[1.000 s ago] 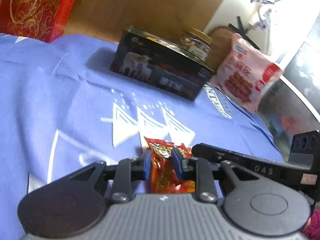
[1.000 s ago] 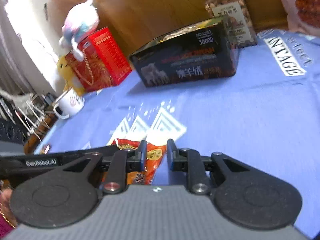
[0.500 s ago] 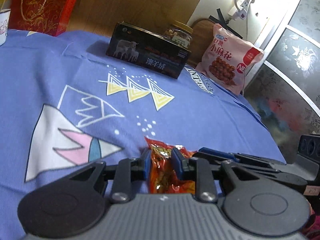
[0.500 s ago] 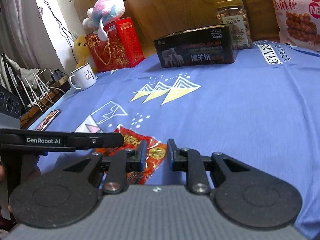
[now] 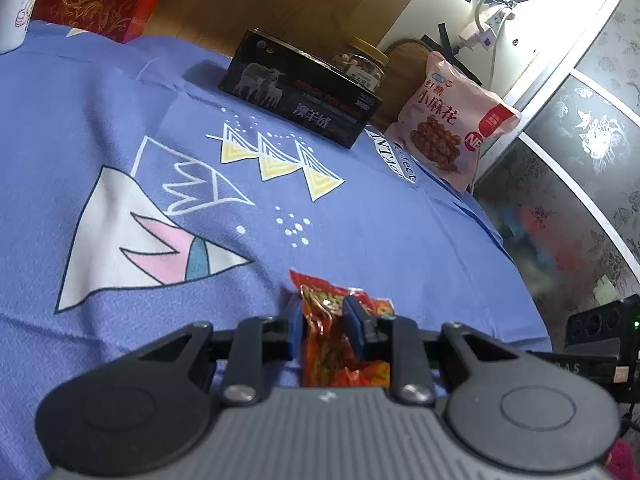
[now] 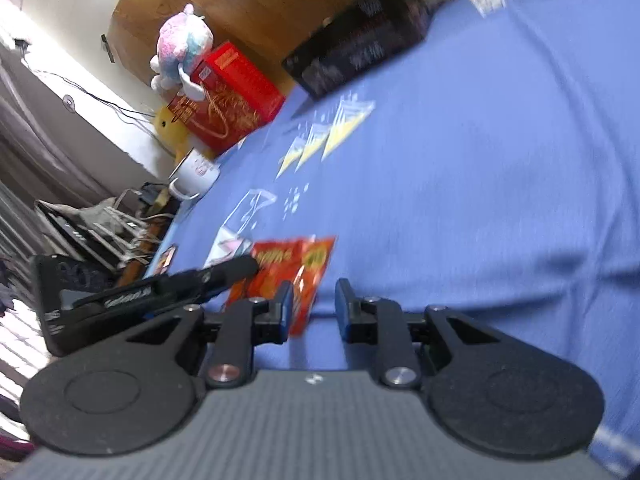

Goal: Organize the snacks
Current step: 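Lift the red-orange packet and carry it toward the tin box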

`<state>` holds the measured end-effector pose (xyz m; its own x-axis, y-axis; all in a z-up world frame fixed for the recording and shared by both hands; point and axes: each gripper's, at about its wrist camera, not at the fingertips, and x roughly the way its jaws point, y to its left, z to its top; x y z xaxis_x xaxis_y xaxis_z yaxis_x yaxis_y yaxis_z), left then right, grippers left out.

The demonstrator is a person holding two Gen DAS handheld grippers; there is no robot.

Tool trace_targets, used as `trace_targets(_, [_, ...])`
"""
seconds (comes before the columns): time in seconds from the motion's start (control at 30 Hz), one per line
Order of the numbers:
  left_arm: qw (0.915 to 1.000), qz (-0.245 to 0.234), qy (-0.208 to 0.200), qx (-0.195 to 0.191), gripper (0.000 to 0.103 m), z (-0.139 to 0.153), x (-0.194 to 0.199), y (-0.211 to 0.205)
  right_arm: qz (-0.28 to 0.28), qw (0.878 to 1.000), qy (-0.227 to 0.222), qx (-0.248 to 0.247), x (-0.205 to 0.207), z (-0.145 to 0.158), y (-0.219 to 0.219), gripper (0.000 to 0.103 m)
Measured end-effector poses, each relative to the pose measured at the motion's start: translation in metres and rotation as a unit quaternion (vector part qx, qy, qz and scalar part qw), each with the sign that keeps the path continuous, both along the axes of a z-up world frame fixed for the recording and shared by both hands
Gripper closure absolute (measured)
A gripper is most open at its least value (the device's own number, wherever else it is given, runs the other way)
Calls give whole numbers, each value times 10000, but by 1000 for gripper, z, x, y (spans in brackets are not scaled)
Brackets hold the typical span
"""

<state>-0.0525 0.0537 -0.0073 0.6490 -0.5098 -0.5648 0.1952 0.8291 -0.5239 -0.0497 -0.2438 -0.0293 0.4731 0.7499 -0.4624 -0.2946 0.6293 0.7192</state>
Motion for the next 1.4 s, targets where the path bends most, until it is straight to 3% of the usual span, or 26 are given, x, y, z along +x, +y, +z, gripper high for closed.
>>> trace_targets(0.13, [10000, 9, 37, -88, 81, -1, 0, 2, 50, 9984, 316, 456, 6, -7, 4, 78])
trace_targets(0.37, [9937, 54, 569, -965, 82, -12, 0, 16, -1, 9978, 284, 602, 6, -6, 10, 77])
trace_targets(0.5, [9959, 87, 480, -762, 80, -8, -5, 10, 24, 9996, -54, 262, 2, 0, 17, 79])
trace_targets(0.63, [9996, 97, 186, -161, 78, 2, -11, -5, 109, 9971, -617, -440, -8, 13, 32, 85])
trace_targets(0.77, [9998, 95, 83, -131, 77, 5, -14, -5, 149, 9910, -1048, -823, -16, 19, 40, 90])
trace_targets(1.1, [9988, 15, -490, 82, 79, 29, -23, -12, 6, 9809, -1661, -1011, -19, 33, 45, 91])
trace_targets(1.4, [9976, -68, -652, 206, 78, 54, 20, -15, -73, 9767, -1904, -986, 17, 49, 44, 91])
